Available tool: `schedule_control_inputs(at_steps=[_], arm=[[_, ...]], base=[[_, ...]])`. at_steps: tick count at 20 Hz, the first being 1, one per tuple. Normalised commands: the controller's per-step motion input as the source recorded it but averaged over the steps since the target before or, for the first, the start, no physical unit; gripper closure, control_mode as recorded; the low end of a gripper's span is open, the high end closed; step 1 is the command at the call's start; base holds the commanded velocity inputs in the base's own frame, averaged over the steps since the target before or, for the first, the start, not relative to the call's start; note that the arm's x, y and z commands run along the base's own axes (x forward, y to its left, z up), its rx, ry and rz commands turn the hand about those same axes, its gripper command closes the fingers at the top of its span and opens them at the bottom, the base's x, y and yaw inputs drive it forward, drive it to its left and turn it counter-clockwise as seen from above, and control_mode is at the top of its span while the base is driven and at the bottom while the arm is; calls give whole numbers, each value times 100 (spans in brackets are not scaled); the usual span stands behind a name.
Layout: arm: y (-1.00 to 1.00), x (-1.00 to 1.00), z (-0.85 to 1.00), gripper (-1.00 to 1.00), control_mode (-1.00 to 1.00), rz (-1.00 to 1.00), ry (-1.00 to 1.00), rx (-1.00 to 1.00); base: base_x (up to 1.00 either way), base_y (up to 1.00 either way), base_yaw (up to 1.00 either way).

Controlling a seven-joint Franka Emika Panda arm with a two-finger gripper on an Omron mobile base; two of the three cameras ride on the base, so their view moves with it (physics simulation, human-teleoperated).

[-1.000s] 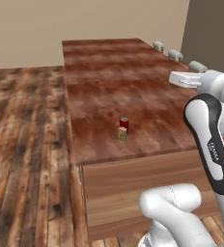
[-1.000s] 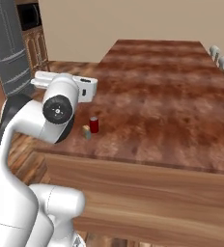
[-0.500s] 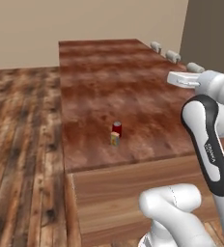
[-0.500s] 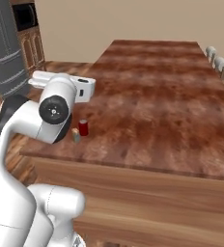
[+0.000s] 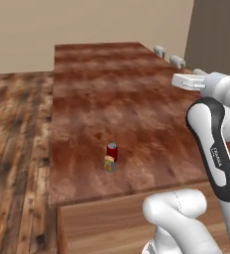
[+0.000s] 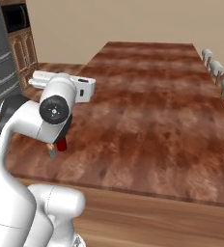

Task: Pick the milk, boxed drink, can from the counter and place them in the open cabinet.

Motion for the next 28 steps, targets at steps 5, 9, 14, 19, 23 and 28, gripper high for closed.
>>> schedule_control_inputs(at_steps=[5, 9, 14, 19, 23, 28], arm=[[0, 0, 0, -100, 100, 0, 0, 0], [0, 0, 0, -100, 100, 0, 0, 0], [0, 0, 0, -100, 100, 0, 0, 0], [0, 0, 0, -100, 100, 0, 0, 0], [0, 0, 0, -100, 100, 0, 0, 0], [-12, -45, -24, -100, -100, 14, 0, 0]], base=[[88, -45, 0], [61, -38, 0], [81, -25, 0], [28, -4, 0], [-1, 0, 0], [0, 0, 0]])
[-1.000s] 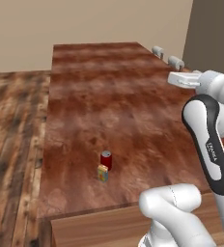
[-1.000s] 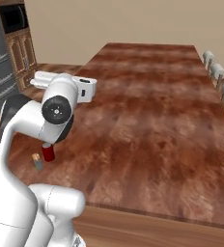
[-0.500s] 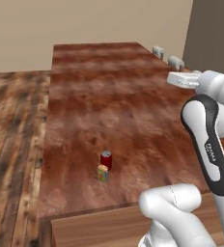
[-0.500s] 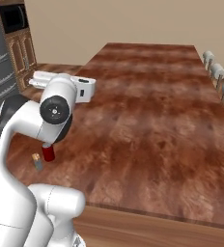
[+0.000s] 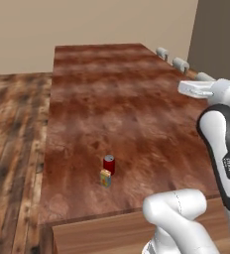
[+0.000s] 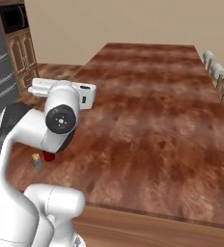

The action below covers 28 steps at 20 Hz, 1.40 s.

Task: Pick the milk, boxed drink, can from the counter and place them in the open cabinet.

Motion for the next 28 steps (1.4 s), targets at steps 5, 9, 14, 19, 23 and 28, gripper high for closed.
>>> schedule_control_inputs(at_steps=[5, 9, 14, 19, 23, 28], arm=[[-1, -55, -35, -100, -100, 26, 0, 0], [-1, -46, -48, -100, -100, 32, 0, 0], [0, -17, -55, -100, -100, 36, 0, 0], [0, 0, -61, -100, -100, 37, 0, 0], [9, 7, -68, -100, -100, 35, 3, -5], [28, 18, -58, -100, -100, 30, 2, -7]], base=[[0, 0, 0], [0, 0, 0], [0, 0, 0], [0, 0, 0], [0, 0, 0], [0, 0, 0]])
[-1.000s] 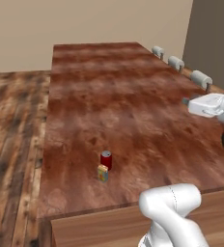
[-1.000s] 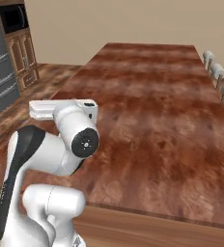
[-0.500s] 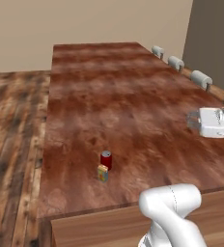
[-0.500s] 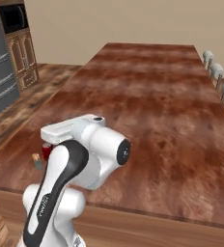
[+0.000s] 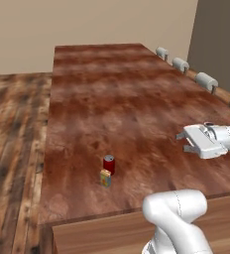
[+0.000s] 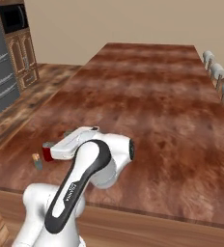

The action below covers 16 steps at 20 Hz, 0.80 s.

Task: Pick the milk, boxed drink, can from the counter and place them in the open cabinet.

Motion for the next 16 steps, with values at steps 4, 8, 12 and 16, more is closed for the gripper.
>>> schedule_control_inputs(at_steps=[4, 8, 12, 16], arm=[[54, 19, -26, -100, -100, 10, 0, -15], [53, 0, -4, -100, -100, -3, 0, -16], [33, 0, 0, -100, -100, -12, 0, -9], [25, 0, -1, -100, -100, -12, 0, -5]], base=[[0, 0, 0], [0, 0, 0], [0, 0, 0], [0, 0, 0]])
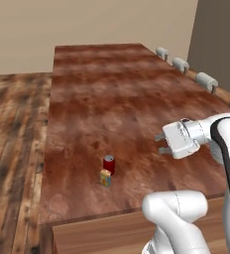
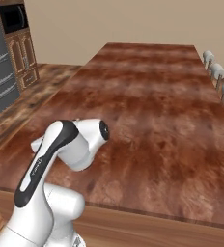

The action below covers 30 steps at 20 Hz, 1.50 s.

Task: Pick the milk, boxed drink, can from the counter and place them in the open cabinet.

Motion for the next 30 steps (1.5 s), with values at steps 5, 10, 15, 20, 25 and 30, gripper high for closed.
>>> schedule_control_inputs(at_steps=[5, 10, 15, 20, 25, 30], arm=[[23, 8, -15, -100, -100, -10, 0, -4], [24, 9, -32, -100, -100, -8, 0, -4], [16, 13, -38, -100, -100, -6, 1, -5], [5, 13, -45, -100, -100, -3, 1, -6], [6, 10, -52, -100, -100, -1, 0, -5], [4, 15, -46, -100, -100, -1, 0, -6]], base=[[0, 0, 0], [0, 0, 0], [0, 0, 0], [0, 0, 0], [0, 0, 0], [0, 0, 0]])
